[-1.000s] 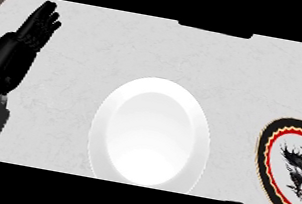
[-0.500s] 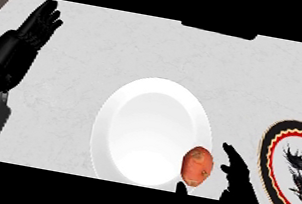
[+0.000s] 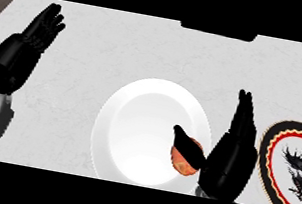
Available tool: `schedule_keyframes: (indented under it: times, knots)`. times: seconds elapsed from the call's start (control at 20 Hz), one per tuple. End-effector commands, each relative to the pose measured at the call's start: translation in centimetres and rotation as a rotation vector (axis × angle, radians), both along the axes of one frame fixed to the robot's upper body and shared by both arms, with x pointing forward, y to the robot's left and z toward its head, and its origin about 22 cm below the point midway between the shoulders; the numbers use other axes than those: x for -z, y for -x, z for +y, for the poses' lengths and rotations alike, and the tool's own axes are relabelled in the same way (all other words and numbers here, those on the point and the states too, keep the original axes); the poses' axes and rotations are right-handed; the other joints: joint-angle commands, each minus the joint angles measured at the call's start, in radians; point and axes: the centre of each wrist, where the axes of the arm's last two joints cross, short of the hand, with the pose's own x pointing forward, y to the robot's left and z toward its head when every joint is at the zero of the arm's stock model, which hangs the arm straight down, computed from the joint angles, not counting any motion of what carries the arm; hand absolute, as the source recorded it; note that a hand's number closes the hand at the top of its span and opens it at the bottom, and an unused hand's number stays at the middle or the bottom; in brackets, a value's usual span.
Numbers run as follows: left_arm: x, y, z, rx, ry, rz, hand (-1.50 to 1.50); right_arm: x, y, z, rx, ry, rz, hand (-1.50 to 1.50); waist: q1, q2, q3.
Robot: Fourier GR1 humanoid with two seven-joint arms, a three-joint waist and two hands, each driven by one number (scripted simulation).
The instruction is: Pick the squash from the plate and place it in the plate
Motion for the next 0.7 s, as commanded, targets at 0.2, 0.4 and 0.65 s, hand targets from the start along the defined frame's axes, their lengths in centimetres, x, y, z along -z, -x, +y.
schedule_keyframes:
  times: [0.2,0.4,0.65]
  knots:
    - [-0.7,-0.3,1.2,-0.031,-0.016,0.016,0.0,0.0,-1.4,0.8,0.127,-0.338,-0.163,-1.5,-0.036,-0.014,0.0]
    - [-0.4,0.3,1.4,-0.046,-0.003,0.029,0.0,0.0,-0.1,-0.6,0.187,-0.368,-0.215,-1.5,-0.058,-0.022,-0.001]
    - [1.2,0.9,1.6,-0.085,0.0,0.028,0.0,1.1,5.1,-0.8,0.184,-0.393,-0.267,-1.5,-0.081,-0.024,-0.002]
